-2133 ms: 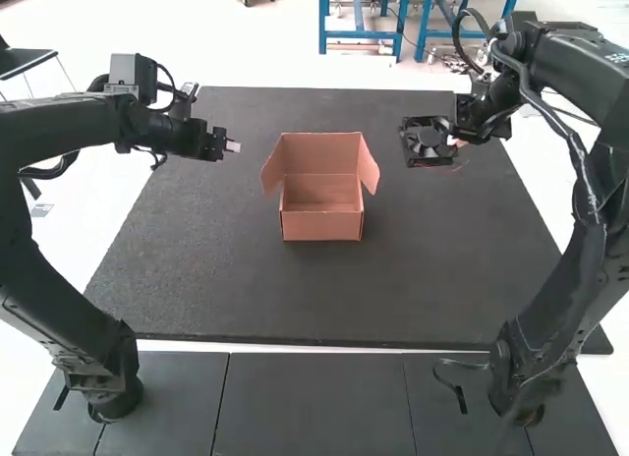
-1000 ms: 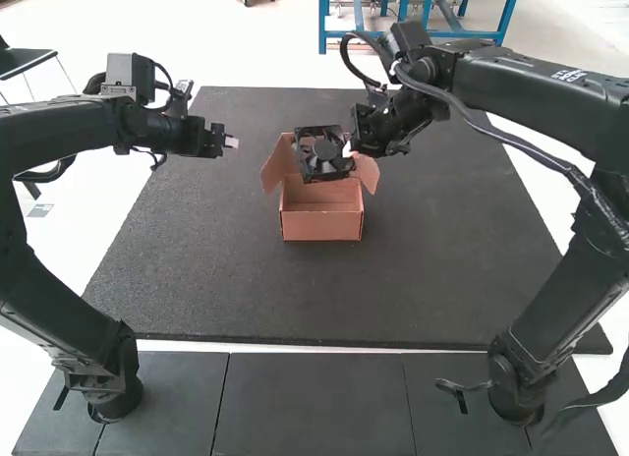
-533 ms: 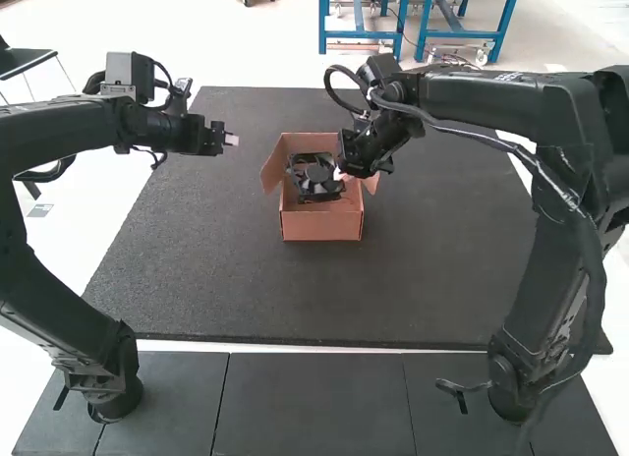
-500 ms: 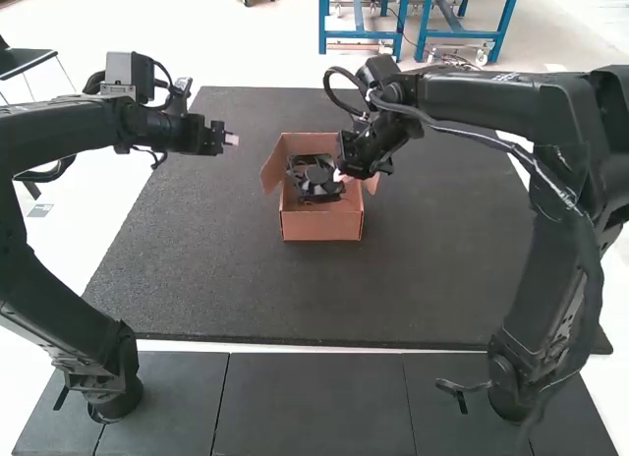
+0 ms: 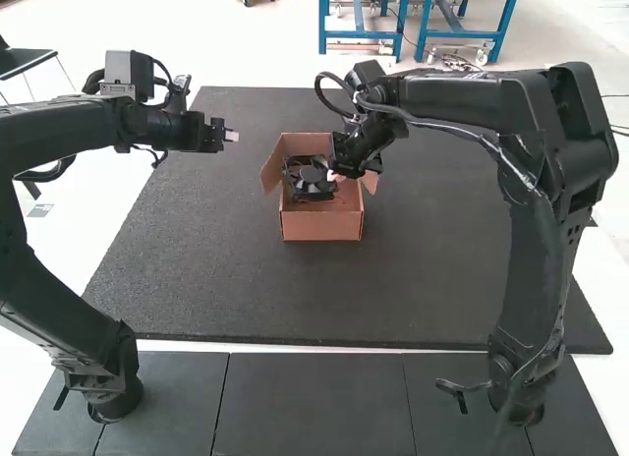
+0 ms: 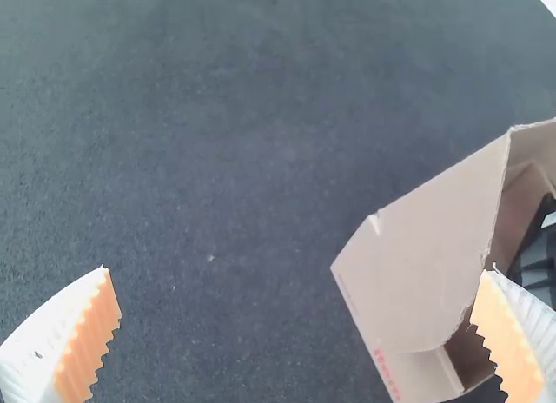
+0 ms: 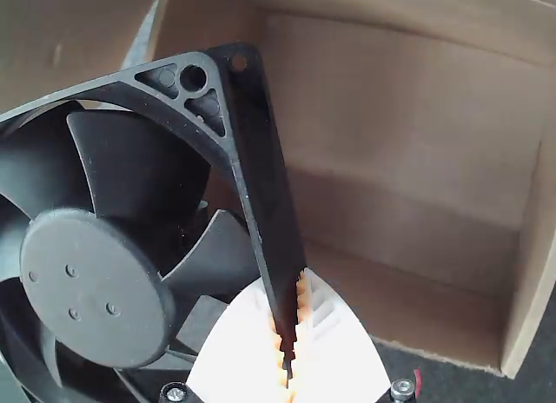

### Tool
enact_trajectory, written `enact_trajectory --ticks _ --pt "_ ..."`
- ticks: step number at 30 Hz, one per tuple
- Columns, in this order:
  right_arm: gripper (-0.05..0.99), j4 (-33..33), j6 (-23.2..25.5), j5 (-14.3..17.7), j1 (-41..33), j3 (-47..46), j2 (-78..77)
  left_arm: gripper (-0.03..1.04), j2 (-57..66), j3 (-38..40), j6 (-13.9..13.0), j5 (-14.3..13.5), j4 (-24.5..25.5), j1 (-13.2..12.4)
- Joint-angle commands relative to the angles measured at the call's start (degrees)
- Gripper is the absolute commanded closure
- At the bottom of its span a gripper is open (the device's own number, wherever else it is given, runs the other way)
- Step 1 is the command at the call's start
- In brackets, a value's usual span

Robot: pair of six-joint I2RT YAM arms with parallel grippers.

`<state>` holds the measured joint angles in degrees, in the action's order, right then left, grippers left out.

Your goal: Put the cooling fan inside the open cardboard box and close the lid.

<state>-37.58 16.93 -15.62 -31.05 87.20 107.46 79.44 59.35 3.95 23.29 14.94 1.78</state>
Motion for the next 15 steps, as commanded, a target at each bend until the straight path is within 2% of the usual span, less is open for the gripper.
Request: enact_trajectory --ticks 1,5,15 --pt "0.95 0.05 0.3 1.73 0.02 2.19 -0.06 0.06 -2.53 2.0 0.27 -0.35 -0.61 0.15" --pt "0.95 0.05 -0.05 3.49 0.02 2.01 0.38 0.06 -2.53 2.61 0.27 -0.17 -0.7 0.15" --pt "0.95 0.32 -0.23 5.16 0.02 1.75 2.76 0.06 -2.71 3.93 0.54 0.44 -0.79 0.15"
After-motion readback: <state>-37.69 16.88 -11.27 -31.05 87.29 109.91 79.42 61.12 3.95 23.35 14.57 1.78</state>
